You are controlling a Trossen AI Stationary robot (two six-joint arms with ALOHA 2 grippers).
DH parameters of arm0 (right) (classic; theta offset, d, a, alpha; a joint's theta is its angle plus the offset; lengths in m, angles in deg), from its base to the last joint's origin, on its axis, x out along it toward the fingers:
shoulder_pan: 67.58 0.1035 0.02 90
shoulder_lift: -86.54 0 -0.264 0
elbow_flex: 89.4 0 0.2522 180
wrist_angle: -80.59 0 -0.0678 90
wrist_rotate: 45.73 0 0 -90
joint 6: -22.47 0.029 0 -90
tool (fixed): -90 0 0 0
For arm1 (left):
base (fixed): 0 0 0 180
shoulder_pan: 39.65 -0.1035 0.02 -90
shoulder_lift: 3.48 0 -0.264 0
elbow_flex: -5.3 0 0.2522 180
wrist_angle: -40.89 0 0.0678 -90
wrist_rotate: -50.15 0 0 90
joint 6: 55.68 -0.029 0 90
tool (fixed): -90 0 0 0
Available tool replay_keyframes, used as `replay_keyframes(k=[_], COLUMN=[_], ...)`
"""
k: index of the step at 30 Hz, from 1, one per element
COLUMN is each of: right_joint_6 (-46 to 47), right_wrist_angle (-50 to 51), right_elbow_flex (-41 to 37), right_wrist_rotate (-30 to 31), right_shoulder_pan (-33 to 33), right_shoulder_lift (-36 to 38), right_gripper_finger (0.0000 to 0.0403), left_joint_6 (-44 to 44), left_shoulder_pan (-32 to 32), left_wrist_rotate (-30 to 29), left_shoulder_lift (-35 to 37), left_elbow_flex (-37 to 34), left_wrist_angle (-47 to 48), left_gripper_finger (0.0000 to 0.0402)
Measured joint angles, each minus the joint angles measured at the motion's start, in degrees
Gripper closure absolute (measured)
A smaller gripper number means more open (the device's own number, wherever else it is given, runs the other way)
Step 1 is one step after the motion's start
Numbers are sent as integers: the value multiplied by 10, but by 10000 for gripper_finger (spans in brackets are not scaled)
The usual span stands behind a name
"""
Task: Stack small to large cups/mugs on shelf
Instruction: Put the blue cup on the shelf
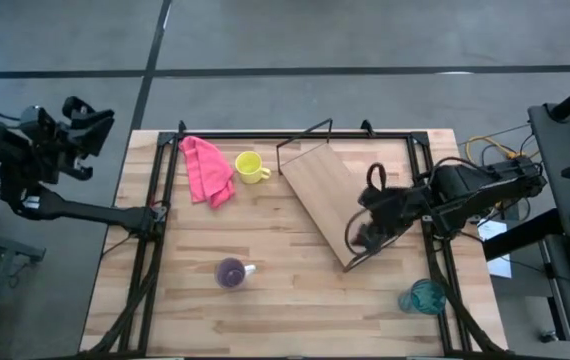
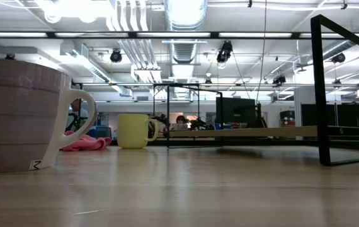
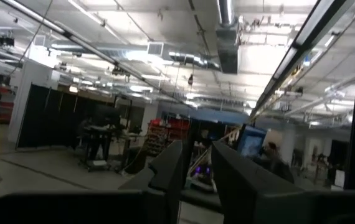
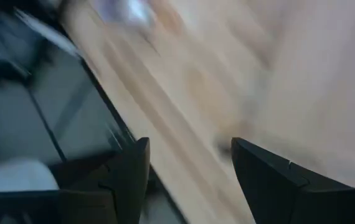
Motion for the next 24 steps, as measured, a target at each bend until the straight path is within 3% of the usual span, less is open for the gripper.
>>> replay_keyframes(k=[5, 8, 24], right_joint_6=[92, 156, 338], right_wrist_angle=[174, 229, 232], right_elbow_flex=[0, 0, -1], right_wrist_rotate=[-99, -114, -111], right_shoulder_pan=[45, 84, 266], right_shoulder_lift=[-6, -7, -45], right_gripper_finger=[183, 183, 183], left_joint_6=[0, 0, 0], left_shoulder_pan=[0, 0, 0], left_wrist_rotate=[0, -4, -10], left_shoulder_lift=[-24, -29, -28], left_elbow_flex=[0, 0, 0], left_wrist_angle=[-44, -49, -52], left_gripper_finger=[329, 329, 329])
